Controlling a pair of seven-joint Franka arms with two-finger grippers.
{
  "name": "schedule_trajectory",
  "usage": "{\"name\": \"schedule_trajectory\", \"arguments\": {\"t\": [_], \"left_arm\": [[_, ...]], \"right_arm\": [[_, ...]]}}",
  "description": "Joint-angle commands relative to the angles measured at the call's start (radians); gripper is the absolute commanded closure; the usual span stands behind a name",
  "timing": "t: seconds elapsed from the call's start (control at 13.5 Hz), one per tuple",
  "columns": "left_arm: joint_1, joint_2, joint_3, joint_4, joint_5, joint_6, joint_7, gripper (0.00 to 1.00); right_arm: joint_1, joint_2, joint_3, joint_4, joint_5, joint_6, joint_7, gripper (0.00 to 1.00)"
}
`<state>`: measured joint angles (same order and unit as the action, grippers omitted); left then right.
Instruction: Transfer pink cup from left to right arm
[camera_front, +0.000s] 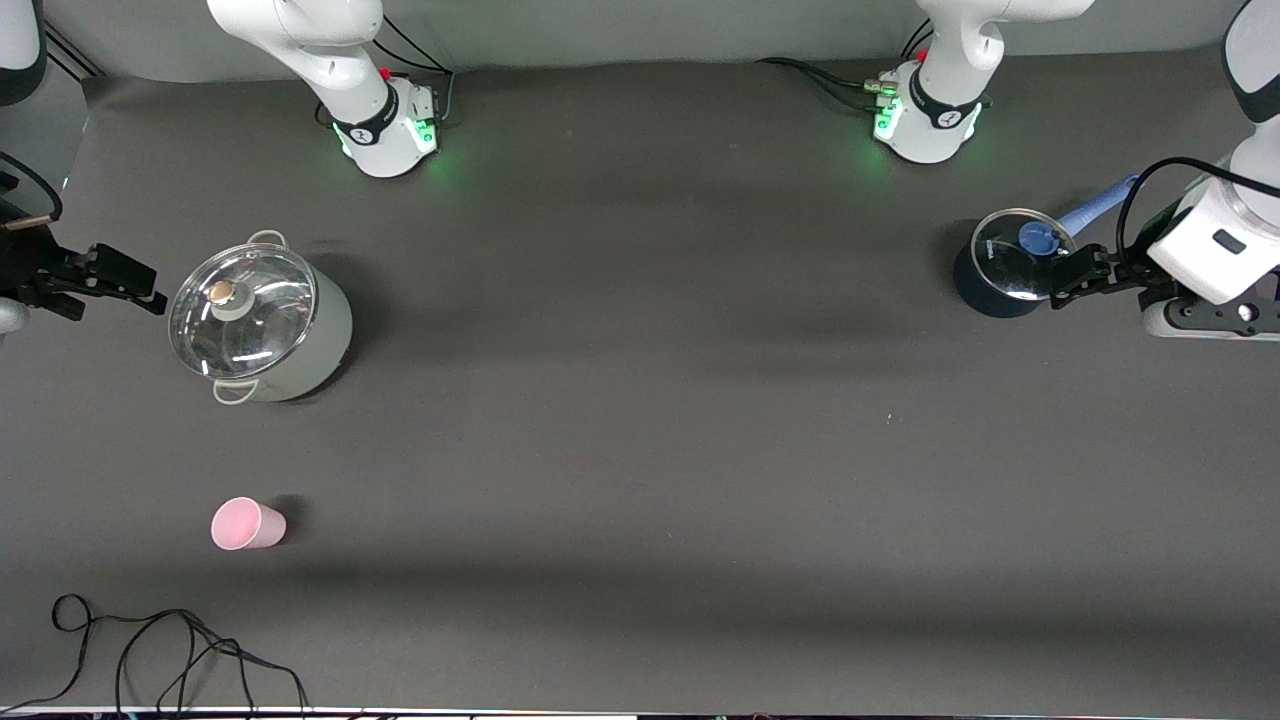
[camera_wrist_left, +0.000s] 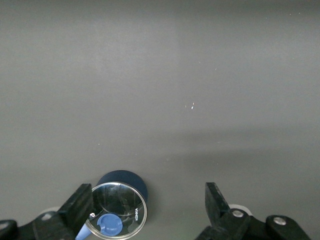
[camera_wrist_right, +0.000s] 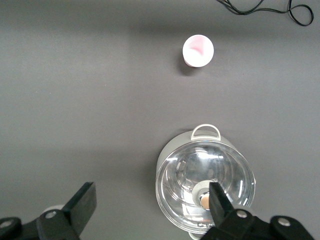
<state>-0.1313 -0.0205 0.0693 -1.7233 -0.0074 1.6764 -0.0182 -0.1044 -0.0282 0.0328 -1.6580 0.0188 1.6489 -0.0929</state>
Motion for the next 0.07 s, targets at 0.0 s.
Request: {"name": "schedule_trajectory", "arguments": {"t": [0.0], "left_arm": [[0.005, 0.011, 0.007, 0.027, -0.003, -0.044, -0.008, 0.00]], "right_arm": [[-0.008, -0.006, 0.006, 0.003, -0.011, -0.008, -0.019, 0.00]]}}
